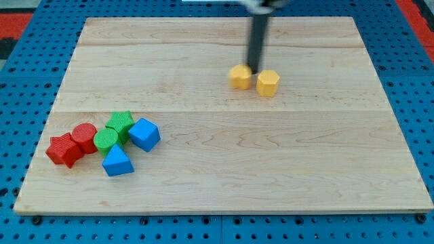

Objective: Push the yellow heart into the blue cube

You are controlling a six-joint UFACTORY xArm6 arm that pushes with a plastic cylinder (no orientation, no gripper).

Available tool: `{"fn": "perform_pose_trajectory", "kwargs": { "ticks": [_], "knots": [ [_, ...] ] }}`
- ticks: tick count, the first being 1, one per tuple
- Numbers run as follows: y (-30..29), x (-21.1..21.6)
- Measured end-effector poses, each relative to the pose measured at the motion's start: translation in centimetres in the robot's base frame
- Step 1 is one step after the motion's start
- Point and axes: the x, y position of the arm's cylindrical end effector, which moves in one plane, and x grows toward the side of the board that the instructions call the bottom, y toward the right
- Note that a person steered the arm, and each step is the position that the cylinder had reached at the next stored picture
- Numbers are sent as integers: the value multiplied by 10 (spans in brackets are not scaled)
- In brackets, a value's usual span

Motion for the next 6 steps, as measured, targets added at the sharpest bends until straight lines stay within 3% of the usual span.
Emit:
{"fn": "perform_pose_trajectory", "kwargs": {
  "ticks": [1,2,3,4,5,6],
  "knots": [
    [-88,35],
    [-112,34],
    [-69,29],
    [-83,80],
    [-147,82],
    [-148,82]
  ]
}}
